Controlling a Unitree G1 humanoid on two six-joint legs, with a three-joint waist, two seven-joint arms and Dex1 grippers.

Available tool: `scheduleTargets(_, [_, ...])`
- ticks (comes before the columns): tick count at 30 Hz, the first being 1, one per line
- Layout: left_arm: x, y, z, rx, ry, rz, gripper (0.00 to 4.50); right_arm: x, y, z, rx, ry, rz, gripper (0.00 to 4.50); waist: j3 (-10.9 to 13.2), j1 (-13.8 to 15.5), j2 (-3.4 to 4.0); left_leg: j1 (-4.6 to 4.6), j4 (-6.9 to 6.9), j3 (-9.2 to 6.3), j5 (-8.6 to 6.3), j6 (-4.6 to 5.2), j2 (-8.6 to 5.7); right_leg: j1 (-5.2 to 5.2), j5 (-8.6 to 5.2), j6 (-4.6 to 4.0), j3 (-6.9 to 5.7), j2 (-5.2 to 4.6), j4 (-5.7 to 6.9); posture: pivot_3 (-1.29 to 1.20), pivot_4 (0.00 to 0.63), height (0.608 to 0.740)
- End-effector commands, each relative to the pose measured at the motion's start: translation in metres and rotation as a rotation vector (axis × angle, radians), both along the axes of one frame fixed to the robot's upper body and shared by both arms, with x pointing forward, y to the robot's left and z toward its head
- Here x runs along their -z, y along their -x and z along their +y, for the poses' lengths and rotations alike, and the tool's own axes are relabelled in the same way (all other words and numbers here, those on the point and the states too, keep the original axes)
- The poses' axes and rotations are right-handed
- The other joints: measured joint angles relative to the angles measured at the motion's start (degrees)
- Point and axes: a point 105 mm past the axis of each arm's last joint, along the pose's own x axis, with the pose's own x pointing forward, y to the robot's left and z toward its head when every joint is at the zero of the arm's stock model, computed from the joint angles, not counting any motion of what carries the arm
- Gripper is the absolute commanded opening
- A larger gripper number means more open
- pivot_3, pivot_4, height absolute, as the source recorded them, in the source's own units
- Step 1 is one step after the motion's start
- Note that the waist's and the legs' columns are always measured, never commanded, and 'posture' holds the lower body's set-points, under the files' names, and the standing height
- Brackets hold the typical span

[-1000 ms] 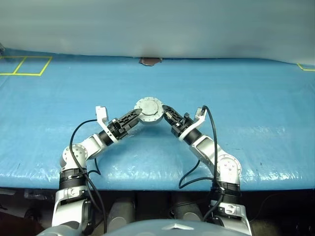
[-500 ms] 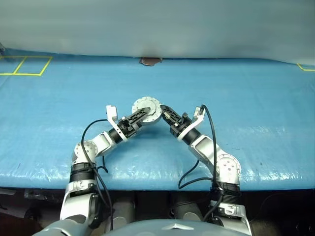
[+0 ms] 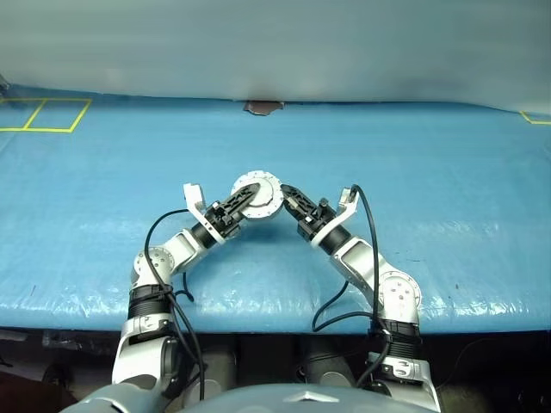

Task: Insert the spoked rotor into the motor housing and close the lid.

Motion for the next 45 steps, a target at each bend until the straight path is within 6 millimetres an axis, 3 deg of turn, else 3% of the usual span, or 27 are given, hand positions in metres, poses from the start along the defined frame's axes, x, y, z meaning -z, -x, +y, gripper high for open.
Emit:
scheduleTargets(1, [-0.005,0.001,0.001,-0.003,-0.011,-0.036,2.69,-0.026,0.004,0.01,-0.02,-0.073,-0.095,1.29,0.0,0.01,0.0,0.0,0.0,0.0,0.0,0.0,0.0,0.0,0.0,0.0,0.0,0.0,0.0,0.0,0.15,0.74])
scheduleTargets(13, [-0.001,-0.006,0.004,-0.057,-0.014,0.0,2.69,-0.023,0.004,0.008,-0.009,-0.034,-0.126,1.29,0.0,0.0,0.0,0.0,0.0,0.0,0.0,0.0,0.0,0.0,-0.02,-0.02,0.0,0.0,-0.01,0.0,0.15,0.74])
scheduleTargets(14, [-0.001,-0.006,0.005,-0.061,-0.015,0.003,2.69,-0.025,0.004,0.008,-0.008,-0.029,-0.142,1.94,0.0,0.0,0.0,0.0,0.0,0.0,0.0,0.0,0.0,0.0,-0.02,-0.02,0.0,0.0,-0.01,0.0,0.15,0.74])
scheduleTargets(17, [0.0,-0.007,0.006,-0.073,-0.009,0.011,2.69,-0.024,-0.003,0.001,0.084,0.019,-0.144,2.81,0.0,0.0,0.0,0.0,0.0,0.0,0.0,0.0,0.0,0.0,-0.01,-0.01,0.0,0.0,-0.01,0.0,0.15,0.74])
scheduleTargets(23, [0.001,-0.009,0.01,-0.107,-0.007,0.019,2.69,-0.022,-0.014,-0.017,0.222,0.052,-0.142,2.81,0.01,0.04,-0.02,-0.02,0.0,0.0,0.0,0.0,0.0,-0.01,0.01,0.04,0.0,0.0,-0.02,0.0,0.15,0.74])
scheduleTargets(27, [-0.009,-0.018,0.03,-0.229,-0.009,-0.023,2.69,-0.019,-0.016,-0.036,0.301,0.118,-0.165,2.81,0.02,0.03,-0.03,-0.01,0.0,0.0,0.0,0.0,0.0,-0.01,0.01,0.03,0.0,-0.01,-0.03,0.0,0.15,0.74])
scheduleTargets(34, [-0.026,-0.03,0.087,-0.521,-0.032,-0.088,2.69,-0.003,0.02,-0.026,0.087,0.381,-0.322,2.81,0.03,0.1,-0.06,-0.03,-0.06,0.0,0.0,-0.01,0.0,-0.03,-0.03,-0.03,0.0,-0.01,-0.08,0.0,0.15,0.74])
scheduleTargets(40, [-0.031,-0.042,0.132,-0.833,-0.048,-0.047,2.69,0.0,0.032,-0.025,0.071,0.401,-0.348,2.81,0.17,0.69,-0.29,-0.02,0.04,0.0,-0.01,-0.01,0.01,0.0,-0.15,-0.25,0.0,-0.02,-0.06,0.0,0.15,0.74])
scheduleTargets(45, [-0.034,-0.057,0.137,-0.927,-0.102,-0.015,2.69,0.001,0.031,-0.024,0.093,0.417,-0.344,2.81,0.39,2.03,-0.66,-0.11,0.2,-0.01,-0.01,-0.02,-0.02,0.03,-0.11,-0.19,-0.01,-0.03,-0.09,0.0,0.15,0.74])
